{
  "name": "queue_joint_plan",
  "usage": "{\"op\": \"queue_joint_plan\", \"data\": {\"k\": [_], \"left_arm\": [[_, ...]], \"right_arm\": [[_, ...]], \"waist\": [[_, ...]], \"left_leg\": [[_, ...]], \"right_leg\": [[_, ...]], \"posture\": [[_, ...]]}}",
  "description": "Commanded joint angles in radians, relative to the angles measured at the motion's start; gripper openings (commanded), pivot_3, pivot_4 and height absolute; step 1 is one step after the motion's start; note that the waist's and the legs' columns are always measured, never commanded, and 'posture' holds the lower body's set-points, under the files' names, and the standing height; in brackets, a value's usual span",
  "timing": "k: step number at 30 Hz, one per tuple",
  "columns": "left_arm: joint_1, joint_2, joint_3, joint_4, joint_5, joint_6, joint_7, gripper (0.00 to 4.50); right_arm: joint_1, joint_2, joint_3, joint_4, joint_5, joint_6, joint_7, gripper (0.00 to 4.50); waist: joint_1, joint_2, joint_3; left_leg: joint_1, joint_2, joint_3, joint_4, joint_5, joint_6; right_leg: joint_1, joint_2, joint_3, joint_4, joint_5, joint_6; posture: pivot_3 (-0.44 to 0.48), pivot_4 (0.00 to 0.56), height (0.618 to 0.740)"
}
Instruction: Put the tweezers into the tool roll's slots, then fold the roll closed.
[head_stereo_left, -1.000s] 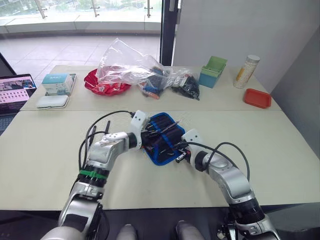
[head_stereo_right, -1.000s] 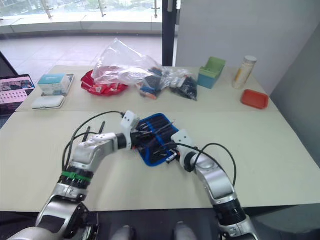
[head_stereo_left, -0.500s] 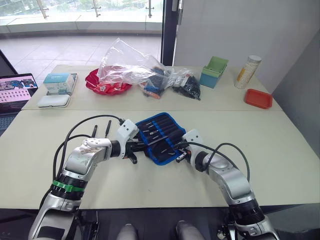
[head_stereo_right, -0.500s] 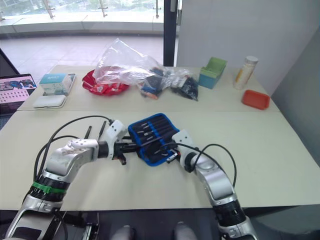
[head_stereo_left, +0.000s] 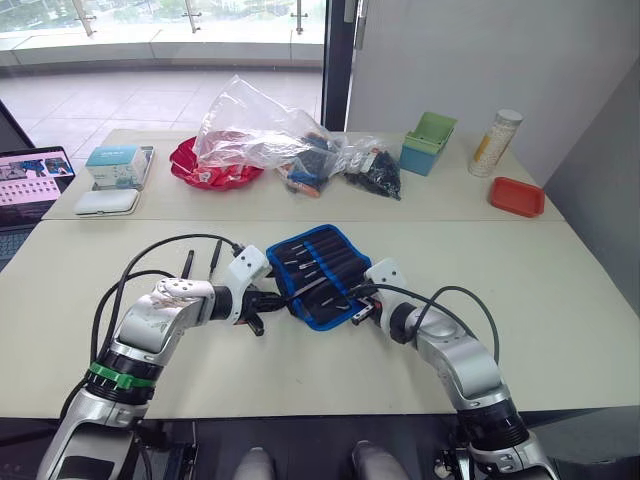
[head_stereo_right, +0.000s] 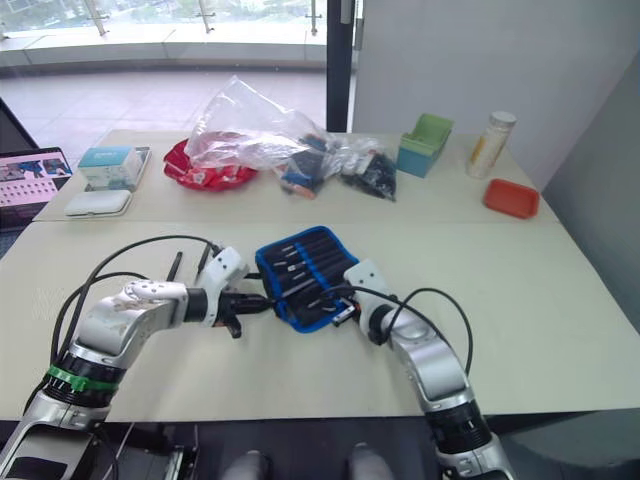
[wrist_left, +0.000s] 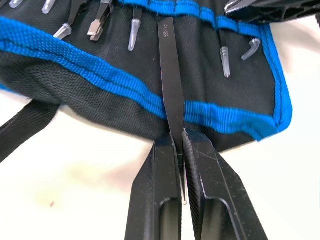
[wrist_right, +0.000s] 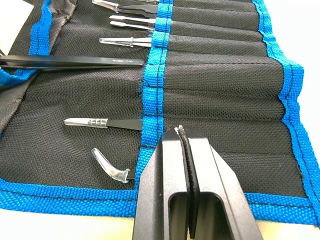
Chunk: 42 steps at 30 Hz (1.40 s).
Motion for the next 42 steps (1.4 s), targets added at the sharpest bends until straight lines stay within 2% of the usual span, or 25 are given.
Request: {"op": "queue_joint_plan", "data": {"k": [1, 10, 24, 32, 42], "left_arm": [[-0.031, 0.019, 0.0, -0.026, 0.003, 0.009, -0.009, 0.01], [-0.095, 0.011, -0.033, -0.007, 0.009, 0.033, -0.014, 0.01], [-0.203, 0.044, -0.123, 0.037, 0.035, 0.141, -0.069, 0.01], [-0.255, 0.076, -0.173, 0.042, 0.05, 0.13, -0.111, 0.01], [-0.313, 0.017, -0.226, 0.146, 0.099, 0.087, -0.113, 0.01]], "right_arm": [[0.029, 0.0, 0.007, 0.054, -0.016, 0.048, -0.023, 0.0], [0.03, 0.007, 0.006, 0.055, -0.016, 0.048, -0.027, 0.0], [0.042, 0.014, -0.001, 0.039, -0.014, 0.053, -0.044, 0.0], [0.052, 0.02, -0.003, 0.03, -0.013, 0.056, -0.055, 0.0], [0.059, 0.025, -0.008, 0.023, -0.011, 0.058, -0.066, 0.0]], "waist": [[0.0, 0.0, 0.0], [0.0, 0.0, 0.0], [0.0, 0.0, 0.0], [0.001, 0.0, 0.0], [0.004, 0.0, 0.0]], "left_leg": [[0.0, 0.0, 0.0, 0.0, 0.0, 0.0], [-0.002, 0.0, 0.0, 0.0, 0.0, 0.0], [-0.002, 0.0, 0.0, 0.001, 0.0, 0.0], [-0.002, 0.0, 0.0, 0.001, 0.0, 0.0], [-0.003, 0.0, 0.0, 0.001, 0.0, 0.0]], "right_leg": [[0.0, 0.0, 0.0, 0.0, 0.0, 0.0], [-0.002, 0.0, 0.0, 0.001, 0.0, 0.0], [-0.002, 0.0, 0.0, 0.001, 0.0, 0.0], [-0.003, 0.0, 0.0, 0.001, 0.0, 0.0], [-0.003, 0.0, 0.0, 0.002, 0.0, 0.0]], "posture": [[0.0, 0.15, 0.74], [0.0, 0.15, 0.74], [0.0, 0.15, 0.74], [0.0, 0.15, 0.74], [0.0, 0.15, 0.74]]}}
